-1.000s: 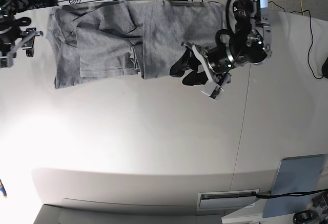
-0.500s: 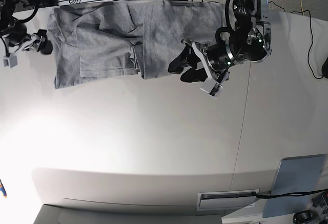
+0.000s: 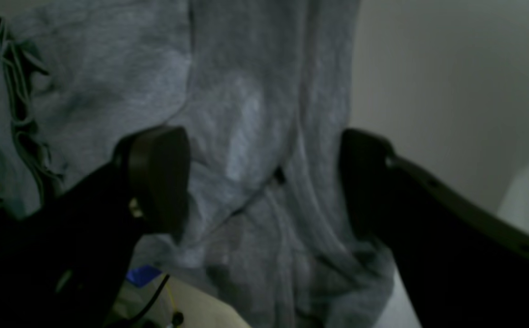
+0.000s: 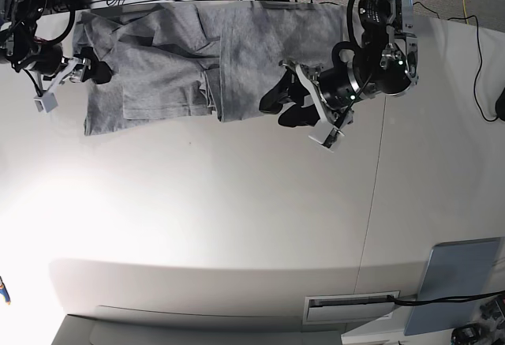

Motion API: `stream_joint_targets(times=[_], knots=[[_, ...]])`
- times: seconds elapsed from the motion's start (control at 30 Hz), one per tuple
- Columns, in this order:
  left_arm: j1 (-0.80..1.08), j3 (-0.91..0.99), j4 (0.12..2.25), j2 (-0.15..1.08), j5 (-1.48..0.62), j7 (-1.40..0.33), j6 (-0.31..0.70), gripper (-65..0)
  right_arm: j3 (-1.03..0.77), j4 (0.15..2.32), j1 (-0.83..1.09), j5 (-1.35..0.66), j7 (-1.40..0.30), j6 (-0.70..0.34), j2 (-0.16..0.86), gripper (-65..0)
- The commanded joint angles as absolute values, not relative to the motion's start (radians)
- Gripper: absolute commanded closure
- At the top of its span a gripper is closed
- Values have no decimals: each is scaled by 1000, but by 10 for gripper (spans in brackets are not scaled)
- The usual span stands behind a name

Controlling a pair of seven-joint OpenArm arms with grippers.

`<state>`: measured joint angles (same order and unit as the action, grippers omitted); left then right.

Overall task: Fold the T-shirt properly
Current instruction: 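Grasp the strip's end with the right gripper and the middle with the left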

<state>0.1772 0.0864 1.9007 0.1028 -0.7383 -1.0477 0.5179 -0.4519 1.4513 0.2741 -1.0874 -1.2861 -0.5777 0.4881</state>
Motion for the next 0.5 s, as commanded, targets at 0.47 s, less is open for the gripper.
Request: stream_joint_targets(times=[0.47], knots=[[170, 88, 1920, 103, -763, -1032, 525, -309, -437, 1461, 263, -1171, -1334, -613, 507, -496]])
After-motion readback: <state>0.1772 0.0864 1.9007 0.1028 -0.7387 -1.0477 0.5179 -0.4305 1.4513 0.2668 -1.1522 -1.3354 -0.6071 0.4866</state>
